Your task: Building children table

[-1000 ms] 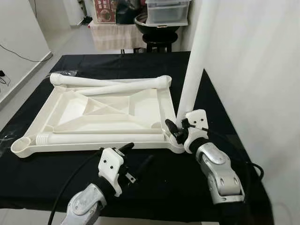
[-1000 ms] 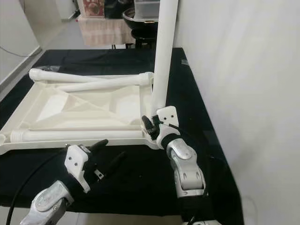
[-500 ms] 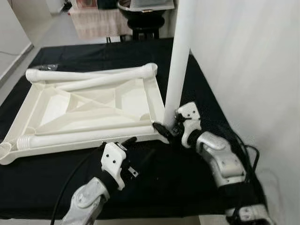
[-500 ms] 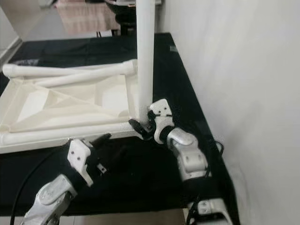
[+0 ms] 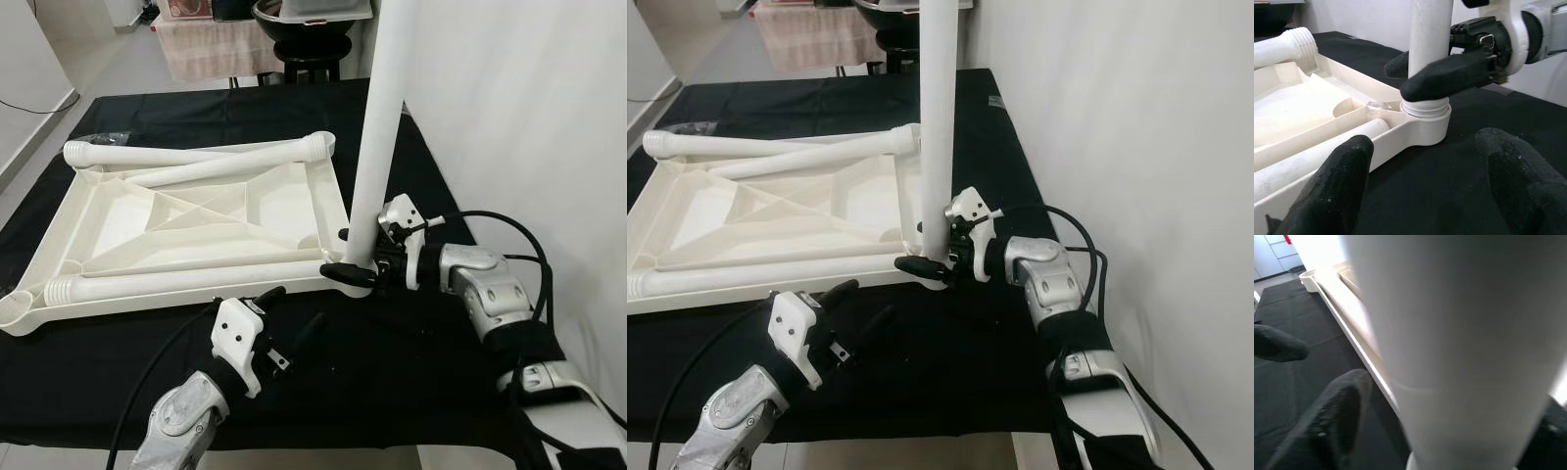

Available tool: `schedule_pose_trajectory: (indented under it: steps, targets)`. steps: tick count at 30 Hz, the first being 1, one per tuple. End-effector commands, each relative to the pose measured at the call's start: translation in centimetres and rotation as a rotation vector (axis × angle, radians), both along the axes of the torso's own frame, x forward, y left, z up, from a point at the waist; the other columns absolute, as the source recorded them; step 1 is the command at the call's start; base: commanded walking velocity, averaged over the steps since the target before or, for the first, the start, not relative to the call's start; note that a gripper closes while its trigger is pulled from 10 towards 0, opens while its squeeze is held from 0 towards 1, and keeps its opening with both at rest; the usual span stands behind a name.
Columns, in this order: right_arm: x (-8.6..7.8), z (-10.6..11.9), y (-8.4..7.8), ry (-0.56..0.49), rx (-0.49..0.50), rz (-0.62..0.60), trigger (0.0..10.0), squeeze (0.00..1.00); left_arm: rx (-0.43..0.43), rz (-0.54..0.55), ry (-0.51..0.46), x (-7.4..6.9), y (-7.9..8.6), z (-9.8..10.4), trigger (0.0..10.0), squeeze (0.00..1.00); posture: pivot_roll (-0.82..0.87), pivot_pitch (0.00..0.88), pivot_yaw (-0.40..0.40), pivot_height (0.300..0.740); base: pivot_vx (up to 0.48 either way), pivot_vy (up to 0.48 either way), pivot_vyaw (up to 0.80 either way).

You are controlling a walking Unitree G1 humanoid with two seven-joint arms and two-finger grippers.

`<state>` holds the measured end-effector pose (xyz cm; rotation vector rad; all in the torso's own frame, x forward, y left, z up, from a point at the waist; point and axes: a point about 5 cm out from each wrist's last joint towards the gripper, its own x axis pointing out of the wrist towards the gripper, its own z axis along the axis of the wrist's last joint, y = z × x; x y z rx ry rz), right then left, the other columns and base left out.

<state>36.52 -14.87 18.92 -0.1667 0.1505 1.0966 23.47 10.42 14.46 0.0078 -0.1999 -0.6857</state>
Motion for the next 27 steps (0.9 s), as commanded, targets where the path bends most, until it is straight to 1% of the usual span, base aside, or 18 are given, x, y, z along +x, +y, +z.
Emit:
schedule_pose_trajectory:
  steps: [1,4,7,10,12,14,15,17,18,19,20,21,22,23,25,26,27]
  targets:
    - [0.0,-0.7,0.5,0.032,0.001,0.029,0.0,0.00,0.019,-0.004,0.016,-0.4,0.0,-0.4,10.0,0.00,0.00,0.169,0.029,0.740,0.000,0.000,0.00]
    - [0.1,-1.0,-0.1,0.041,0.009,0.005,0.0,0.00,0.021,-0.004,0.016,-0.5,0.0,-0.4,10.0,0.00,0.00,0.173,0.033,0.740,0.000,0.000,0.00]
    - [-0.1,-1.3,-0.8,0.035,0.014,-0.014,0.0,0.00,0.018,-0.011,0.021,-0.5,0.1,-0.4,10.0,0.00,-0.02,0.180,0.048,0.740,0.000,0.000,0.00]
    - [-0.2,-1.4,-1.2,0.031,0.019,-0.028,0.0,0.00,0.017,-0.013,0.022,-0.6,0.1,-0.4,10.0,0.00,-0.02,0.184,0.053,0.740,0.000,0.000,0.00]
    - [-0.7,-1.8,-2.2,0.029,0.020,-0.099,0.0,0.00,0.014,-0.021,0.027,-0.7,0.2,-0.4,10.0,0.00,-0.03,0.191,0.057,0.740,0.000,0.000,0.00]
    - [-0.7,-1.8,-2.2,0.029,0.020,-0.099,0.0,0.00,0.014,-0.021,0.027,-0.7,0.2,-0.4,10.0,0.00,-0.03,0.191,0.057,0.740,0.000,0.000,0.00]
    - [-1.5,-3.9,-2.1,-0.012,0.082,-0.569,0.0,0.00,0.014,-0.027,0.031,-0.8,0.4,-0.4,10.0,0.00,-0.04,0.206,0.039,0.740,0.000,0.000,0.00]
    - [-1.5,-3.9,-2.1,-0.012,0.082,-0.569,0.0,0.00,0.014,-0.027,0.031,-0.8,0.4,-0.4,10.0,0.00,-0.04,0.206,0.039,0.740,0.000,0.000,0.00]
    - [-2.6,-4.9,-2.6,-0.013,0.122,-0.879,0.0,0.00,0.015,-0.027,0.031,-0.9,0.6,-0.4,10.0,0.00,-0.04,0.206,0.039,0.740,0.000,0.000,0.00]
    - [-5.7,-7.4,-0.1,0.090,0.128,-0.897,0.0,0.00,0.014,-0.027,0.031,-0.8,0.7,-0.3,10.0,0.00,-0.03,0.218,0.049,0.740,0.000,0.000,0.00]
    - [-5.7,-7.4,-0.1,0.090,0.128,-0.897,0.0,0.00,0.014,-0.027,0.031,-0.8,0.7,-0.3,10.0,0.00,-0.03,0.218,0.049,0.740,0.000,0.000,0.00]
    - [-6.7,-6.5,0.5,-0.008,0.103,-0.905,0.0,0.00,0.025,-0.021,0.026,-0.8,0.9,-0.3,10.0,0.00,-0.05,0.202,0.060,0.740,0.000,0.000,0.00]
    - [-6.7,-6.5,0.5,-0.008,0.103,-0.905,0.0,0.00,0.025,-0.021,0.026,-0.8,0.9,-0.3,10.0,0.00,-0.05,0.202,0.060,0.740,0.000,0.000,0.00]
    - [-6.9,-7.5,1.5,0.083,0.113,-0.794,0.0,0.00,0.025,-0.011,0.024,-0.6,1.0,-0.5,10.0,0.00,-0.07,0.178,0.070,0.740,0.000,0.000,0.00]
    - [-6.9,-7.5,1.5,0.083,0.113,-0.794,0.0,0.00,0.025,-0.011,0.024,-0.6,1.0,-0.5,10.0,0.00,-0.07,0.178,0.070,0.740,0.000,0.000,0.00]
    - [-6.4,-7.4,1.5,0.072,0.104,-0.766,0.0,0.00,0.030,-0.028,0.026,-0.5,0.9,-0.6,10.0,0.00,-0.04,0.179,0.047,0.740,0.000,0.000,0.00]
    - [-6.2,-7.5,1.7,0.079,0.102,-0.739,0.0,0.00,0.033,-0.041,0.028,-0.4,0.8,-0.7,10.0,0.00,-0.04,0.179,0.047,0.740,0.000,0.000,0.00]
